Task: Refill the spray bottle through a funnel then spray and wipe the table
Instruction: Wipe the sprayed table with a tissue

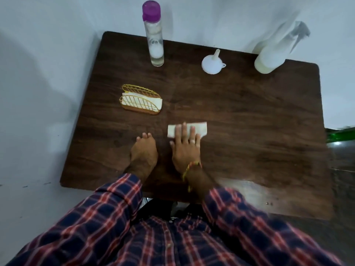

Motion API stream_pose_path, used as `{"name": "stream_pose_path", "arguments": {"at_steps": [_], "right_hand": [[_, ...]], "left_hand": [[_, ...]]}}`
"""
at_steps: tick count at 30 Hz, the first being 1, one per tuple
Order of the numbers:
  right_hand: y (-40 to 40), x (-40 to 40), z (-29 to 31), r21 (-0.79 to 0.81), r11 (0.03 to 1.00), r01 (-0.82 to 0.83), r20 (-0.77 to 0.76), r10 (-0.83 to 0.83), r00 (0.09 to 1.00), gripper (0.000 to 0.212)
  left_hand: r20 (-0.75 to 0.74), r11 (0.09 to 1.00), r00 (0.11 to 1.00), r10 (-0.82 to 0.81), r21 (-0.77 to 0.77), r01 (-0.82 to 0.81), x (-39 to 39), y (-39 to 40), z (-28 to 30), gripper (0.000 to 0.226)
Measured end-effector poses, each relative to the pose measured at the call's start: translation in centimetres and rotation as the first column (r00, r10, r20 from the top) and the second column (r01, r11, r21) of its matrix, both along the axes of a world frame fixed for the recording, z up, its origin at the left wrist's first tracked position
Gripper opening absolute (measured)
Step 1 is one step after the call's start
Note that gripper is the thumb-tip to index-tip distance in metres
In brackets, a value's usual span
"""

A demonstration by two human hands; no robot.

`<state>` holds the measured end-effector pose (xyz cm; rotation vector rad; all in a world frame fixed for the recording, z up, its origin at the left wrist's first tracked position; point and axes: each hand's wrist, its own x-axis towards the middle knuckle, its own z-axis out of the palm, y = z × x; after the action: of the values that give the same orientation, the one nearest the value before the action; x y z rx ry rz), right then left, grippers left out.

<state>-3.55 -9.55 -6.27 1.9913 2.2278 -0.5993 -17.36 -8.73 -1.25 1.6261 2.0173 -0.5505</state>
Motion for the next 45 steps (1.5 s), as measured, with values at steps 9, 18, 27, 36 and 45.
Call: {"name": "stream_pose_path", "arguments": {"at_steps": [9, 18, 27, 36, 45], "right_hand": [[6.4, 8.6, -0.7, 0.024, 0.950, 0.310, 0.043, -0.311, 0.949, 0.060], [-7.0, 11.5, -0.2, 0.056, 0.995, 0.080, 0.121, -0.086, 0.989, 0.063], [-2.3, 17.2, -0.3, 0.103, 0.943, 0.317, 0.079, -0.326, 0.942, 0.064], [-2.4, 25.1, 0.0, -0.029, 0.875, 0.483, 0.083, -0.480, 0.874, 0.059], [4.4, 24.6, 0.8, -0.024, 0.975, 0.222, 0.069, -0.220, 0.973, 0.060]], "left_hand": [[-0.077, 0.992, 0.989, -0.126, -0.043, 0.123, 2.5, 1.1, -0.2, 0.040], [-0.069, 0.993, 0.991, -0.116, -0.022, 0.115, 2.3, 0.0, 0.3, 0.053], [0.102, 0.972, 0.980, -0.172, 0.180, 0.151, 7.6, -1.7, -1.1, 0.061], [0.217, 0.920, 0.907, -0.360, 0.247, 0.305, 14.5, -2.6, -2.0, 0.057], [0.163, 0.960, 0.957, -0.240, 0.182, 0.210, 16.1, -3.0, -1.4, 0.057]]}}
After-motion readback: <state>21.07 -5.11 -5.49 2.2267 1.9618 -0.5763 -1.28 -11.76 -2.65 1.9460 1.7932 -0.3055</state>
